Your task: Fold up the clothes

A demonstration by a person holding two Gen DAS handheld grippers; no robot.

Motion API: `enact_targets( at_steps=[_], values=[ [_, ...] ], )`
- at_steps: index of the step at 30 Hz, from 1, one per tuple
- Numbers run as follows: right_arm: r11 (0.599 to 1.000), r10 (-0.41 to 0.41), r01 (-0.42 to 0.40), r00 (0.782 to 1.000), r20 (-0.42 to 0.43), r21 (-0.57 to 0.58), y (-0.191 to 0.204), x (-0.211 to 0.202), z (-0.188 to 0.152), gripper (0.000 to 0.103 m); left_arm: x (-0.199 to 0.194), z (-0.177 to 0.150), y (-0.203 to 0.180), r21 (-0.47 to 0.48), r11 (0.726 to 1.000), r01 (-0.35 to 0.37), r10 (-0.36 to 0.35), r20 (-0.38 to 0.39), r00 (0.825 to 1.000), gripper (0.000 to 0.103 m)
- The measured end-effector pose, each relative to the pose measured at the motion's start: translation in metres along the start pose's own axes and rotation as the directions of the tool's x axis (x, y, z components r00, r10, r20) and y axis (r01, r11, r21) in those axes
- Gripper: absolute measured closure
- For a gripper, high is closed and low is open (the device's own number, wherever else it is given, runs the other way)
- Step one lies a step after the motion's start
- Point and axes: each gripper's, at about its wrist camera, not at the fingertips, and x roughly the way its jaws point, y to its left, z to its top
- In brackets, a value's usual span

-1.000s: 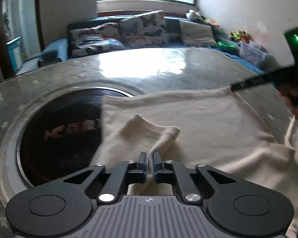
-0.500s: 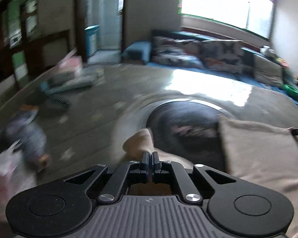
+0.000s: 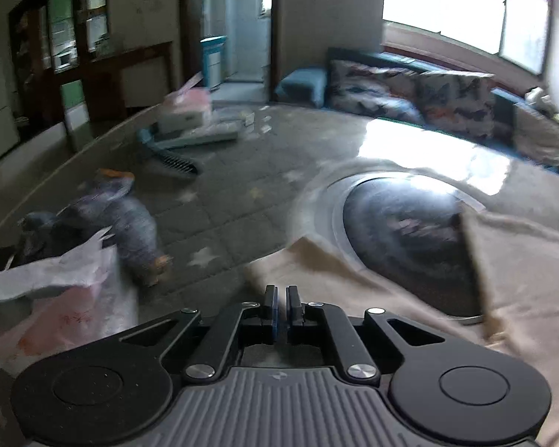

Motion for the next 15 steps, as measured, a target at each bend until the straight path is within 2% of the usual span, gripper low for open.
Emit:
enact_targets(
  at_steps=[5, 10, 13, 15],
  values=[
    [0.993, 0.085, -0.086, 0.996, -0.024, -0.078, 0.031, -0.025, -0.025, 0.083, -0.010, 0.000, -0.050, 0.072, 0.984, 0.164, -0.164, 0.004, 0.986, 0.094],
    [0.976, 0.150, -0.155, 0.988, -0.048, -0.154, 0.065, -0.040, -0.051, 0.082, -0.008, -0.009, -0.108, 0.157, 0.934, 0.320, -0.316, -0.049, 0.948, 0.092],
    [0.971, 0.168, -0.175, 0.984, -0.054, -0.164, 0.079, -0.044, -0.063, 0.079, -0.004, -0.019, -0.138, 0.216, 0.908, 0.359, -0.350, -0.081, 0.933, 0.086],
    [0.966, 0.180, -0.188, 0.982, -0.058, -0.177, 0.086, -0.049, -0.072, 0.077, 0.001, -0.025, -0.149, 0.234, 0.899, 0.371, -0.355, -0.107, 0.929, 0.086]
  ],
)
